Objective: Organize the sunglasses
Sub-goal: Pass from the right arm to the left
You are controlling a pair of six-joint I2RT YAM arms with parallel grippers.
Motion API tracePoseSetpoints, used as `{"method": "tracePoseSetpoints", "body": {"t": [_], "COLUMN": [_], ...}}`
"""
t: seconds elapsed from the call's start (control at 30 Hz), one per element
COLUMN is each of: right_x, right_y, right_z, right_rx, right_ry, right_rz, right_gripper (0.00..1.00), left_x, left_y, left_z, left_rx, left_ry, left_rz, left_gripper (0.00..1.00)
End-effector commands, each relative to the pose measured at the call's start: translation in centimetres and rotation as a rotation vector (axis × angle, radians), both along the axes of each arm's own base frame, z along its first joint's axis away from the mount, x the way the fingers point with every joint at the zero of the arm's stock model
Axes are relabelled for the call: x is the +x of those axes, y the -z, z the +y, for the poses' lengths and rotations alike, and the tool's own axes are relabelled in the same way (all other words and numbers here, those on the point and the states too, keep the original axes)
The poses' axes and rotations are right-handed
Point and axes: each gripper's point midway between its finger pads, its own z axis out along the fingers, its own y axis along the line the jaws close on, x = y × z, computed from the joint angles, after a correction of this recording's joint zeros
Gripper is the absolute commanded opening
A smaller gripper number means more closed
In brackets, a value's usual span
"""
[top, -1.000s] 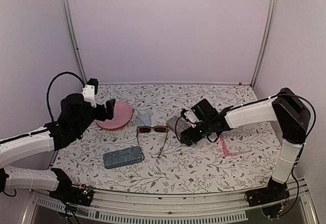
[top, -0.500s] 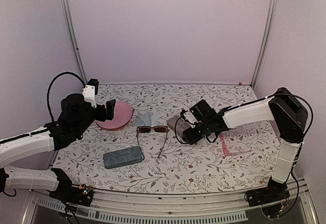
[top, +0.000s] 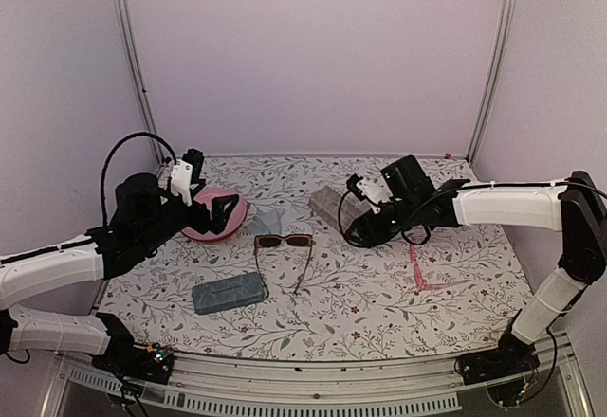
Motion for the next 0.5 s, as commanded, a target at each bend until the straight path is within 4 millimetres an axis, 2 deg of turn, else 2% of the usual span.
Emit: {"method": "tracePoseSetpoints", "body": {"t": [0.0, 0.13, 0.23, 0.33, 0.47], "right_x": [-2.9, -5.2, -7.1, -8.5, -10.0], "right_y": [-6.0, -10.3, -12.6, -14.3, -15.5], "right_z": [2.6, 4.0, 5.0, 5.9, 6.7], "right_rx": [0.157, 0.283, 0.373, 0.434, 0.480], "right_ry": [-0.246, -0.376, -0.465, -0.534, -0.613], "right_rz": [-0.060, -0.088, -0.100, -0.112, -0.122], "right_gripper": [0.41, 0.39, 0.38, 0.37, 0.37], "left_x": [-3.3, -5.9, -7.0, -7.9, -8.7], "left_y": [-0.4, -1.0, -2.1, -2.9, -2.7], "left_z": [-5.6, -8.2, -9.2, -10.0, -10.9], "left_rx": [-0.033, -0.092, -0.146, -0.177, -0.151], "left_ry": [0.361, 0.574, 0.666, 0.740, 0.825], "left_rz": [-0.032, -0.050, -0.084, -0.106, -0.107], "left_gripper": [0.99, 0.99, 0.99, 0.99, 0.99]}}
